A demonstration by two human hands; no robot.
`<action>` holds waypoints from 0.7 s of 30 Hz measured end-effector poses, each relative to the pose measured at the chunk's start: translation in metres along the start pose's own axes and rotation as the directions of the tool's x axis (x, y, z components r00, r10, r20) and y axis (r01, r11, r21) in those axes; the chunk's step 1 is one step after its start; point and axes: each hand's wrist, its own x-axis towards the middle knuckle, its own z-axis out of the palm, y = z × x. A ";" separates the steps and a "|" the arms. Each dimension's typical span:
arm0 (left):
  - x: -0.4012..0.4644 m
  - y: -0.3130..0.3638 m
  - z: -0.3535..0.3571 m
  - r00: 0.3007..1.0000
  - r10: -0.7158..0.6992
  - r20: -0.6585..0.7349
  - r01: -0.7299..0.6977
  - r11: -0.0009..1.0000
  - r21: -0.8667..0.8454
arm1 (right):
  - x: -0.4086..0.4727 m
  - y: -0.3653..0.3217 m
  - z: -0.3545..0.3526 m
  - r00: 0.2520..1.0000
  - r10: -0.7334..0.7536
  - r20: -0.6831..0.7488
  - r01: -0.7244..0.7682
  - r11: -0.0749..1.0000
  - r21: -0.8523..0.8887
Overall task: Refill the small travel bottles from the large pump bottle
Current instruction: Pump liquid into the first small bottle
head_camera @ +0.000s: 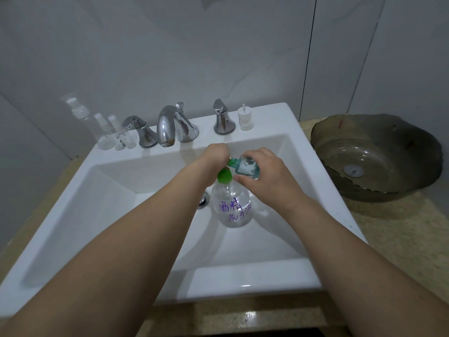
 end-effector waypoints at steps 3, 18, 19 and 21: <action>-0.009 0.003 0.000 0.998 -0.069 -0.015 0.070 0.990 0.120 | 0.000 0.001 0.000 1.000 0.006 0.019 -0.006 1.000 0.000; -0.016 0.017 -0.005 0.997 -0.073 0.007 0.073 0.996 0.060 | 0.002 0.001 -0.001 0.999 -0.037 -0.031 0.038 0.999 0.026; -0.018 0.018 -0.005 0.998 -0.065 0.017 0.064 0.996 0.060 | 0.002 0.001 -0.001 0.999 -0.038 -0.031 0.039 0.999 0.027; -0.020 0.019 -0.005 0.997 -0.072 0.034 0.069 0.994 0.088 | 0.002 0.001 0.000 0.999 -0.035 -0.030 0.036 0.999 0.031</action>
